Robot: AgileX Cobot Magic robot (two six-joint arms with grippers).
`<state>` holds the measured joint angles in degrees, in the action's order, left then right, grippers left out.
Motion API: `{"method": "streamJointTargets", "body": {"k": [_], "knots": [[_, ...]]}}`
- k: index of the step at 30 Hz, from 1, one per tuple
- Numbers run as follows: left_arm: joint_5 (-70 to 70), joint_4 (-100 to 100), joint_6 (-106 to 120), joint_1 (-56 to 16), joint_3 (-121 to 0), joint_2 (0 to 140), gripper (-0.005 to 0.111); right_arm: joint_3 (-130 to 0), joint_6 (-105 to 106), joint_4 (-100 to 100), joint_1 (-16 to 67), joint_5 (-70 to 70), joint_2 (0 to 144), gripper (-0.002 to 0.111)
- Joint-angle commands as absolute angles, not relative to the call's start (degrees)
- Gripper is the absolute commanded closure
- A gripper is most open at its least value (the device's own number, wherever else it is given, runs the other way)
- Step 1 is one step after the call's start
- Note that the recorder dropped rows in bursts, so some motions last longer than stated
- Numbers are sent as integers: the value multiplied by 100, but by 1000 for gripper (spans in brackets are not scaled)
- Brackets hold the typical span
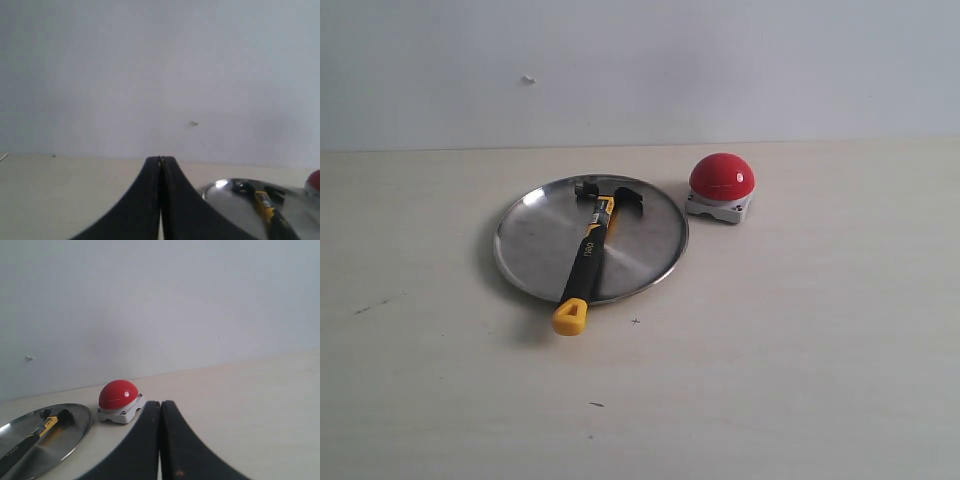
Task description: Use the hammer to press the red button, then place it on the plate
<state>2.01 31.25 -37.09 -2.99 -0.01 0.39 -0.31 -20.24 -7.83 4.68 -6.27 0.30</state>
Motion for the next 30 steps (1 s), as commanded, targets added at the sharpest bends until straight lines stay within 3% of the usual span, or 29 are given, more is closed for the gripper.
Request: {"method": "streamJointTargets", "body": {"k": [1,8,13,30], "knots": [[-371,2212,-2313,-331,0,0,107,0,-2025,-781,437,-583,0,108],[-593,2350,-2246,-331,0,0,107,0,-2025,-781,437,-583,0,108],[-724,450,-137,-331,0,0,107,0,-2025,-781,437,-583,0,108],[-774,506,-125,-331,0,0,107,0,-2025,-781,437,-583,0,108]]}}
